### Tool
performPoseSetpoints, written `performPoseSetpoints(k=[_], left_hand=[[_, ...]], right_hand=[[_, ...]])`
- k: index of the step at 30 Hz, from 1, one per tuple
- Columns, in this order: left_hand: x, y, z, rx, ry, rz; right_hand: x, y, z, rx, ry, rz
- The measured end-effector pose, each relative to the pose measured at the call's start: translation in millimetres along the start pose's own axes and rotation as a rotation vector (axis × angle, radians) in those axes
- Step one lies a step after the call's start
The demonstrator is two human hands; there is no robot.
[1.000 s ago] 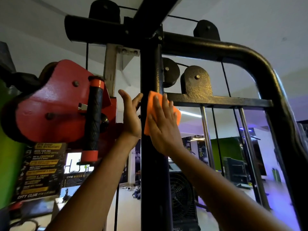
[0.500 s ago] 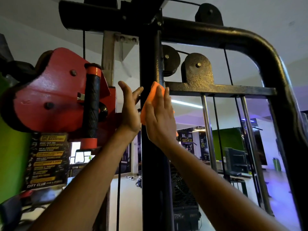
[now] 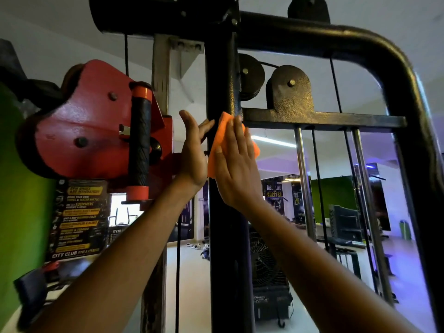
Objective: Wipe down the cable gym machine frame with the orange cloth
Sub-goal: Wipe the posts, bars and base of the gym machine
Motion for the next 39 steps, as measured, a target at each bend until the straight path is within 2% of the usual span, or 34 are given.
performPoseSetpoints(k=[3, 6, 7, 8, 9, 10, 11, 12, 14, 15, 17, 24, 30, 36, 39], left_hand=[[-9, -3, 4, 0.031, 0.041, -0.044], [-6, -7, -2, 0.056, 0.005, -0.041], [-3, -16, -7, 0.044, -0.069, -0.066], [-4, -48, -23, 0.075, -0.112, -0.095], [-14, -117, -62, 0.160, -0.152, -0.122], [-19, -155, -87, 0.221, -0.208, -0.071], [-24, -167, -95, 0.236, -0.192, -0.045], [-24, -155, -82, 0.214, -0.156, -0.090], [-6, -44, -12, 0.105, -0.064, -0.134], [0, -22, 3, 0.035, -0.062, -0.112], [5, 1, 21, 0.022, -0.066, -0.089], [-5, -11, 16, -0.030, -0.038, -0.086], [2, -16, 31, -0.072, -0.069, -0.094], [-2, -16, 25, -0.094, -0.107, -0.085], [-5, -18, 26, -0.087, -0.114, -0.078]], right_hand=[[14, 3, 45, -0.007, -0.012, -0.013], [6, -14, 56, 0.031, -0.059, -0.008], [-5, -26, 48, 0.054, -0.070, -0.033], [-14, -43, 38, 0.087, -0.131, -0.085], [-20, -52, 28, 0.133, -0.195, -0.193], [-28, -70, 21, 0.124, -0.231, -0.292], [-35, -82, 19, 0.087, -0.225, -0.322], [-32, -79, 26, 0.057, -0.212, -0.323], [-11, -51, 54, 0.003, -0.129, -0.183], [2, -35, 69, -0.007, -0.117, -0.085], [25, 0, 89, 0.020, -0.109, 0.006], [5, 0, 27, 0.077, -0.060, -0.010], [28, 4, 92, -0.014, -0.103, -0.043], [7, 12, 34, 0.019, -0.111, -0.041], [10, 11, 42, 0.014, -0.096, -0.057]])
Point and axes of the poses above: each hand's wrist, its own z-axis away from the middle knuckle, its own x-axis out of the palm, y = z × x, the point moved 10 cm from there along -z, towards the middle knuckle, and after that the axes turned 14 degrees about -y, right-handed, at the moved point
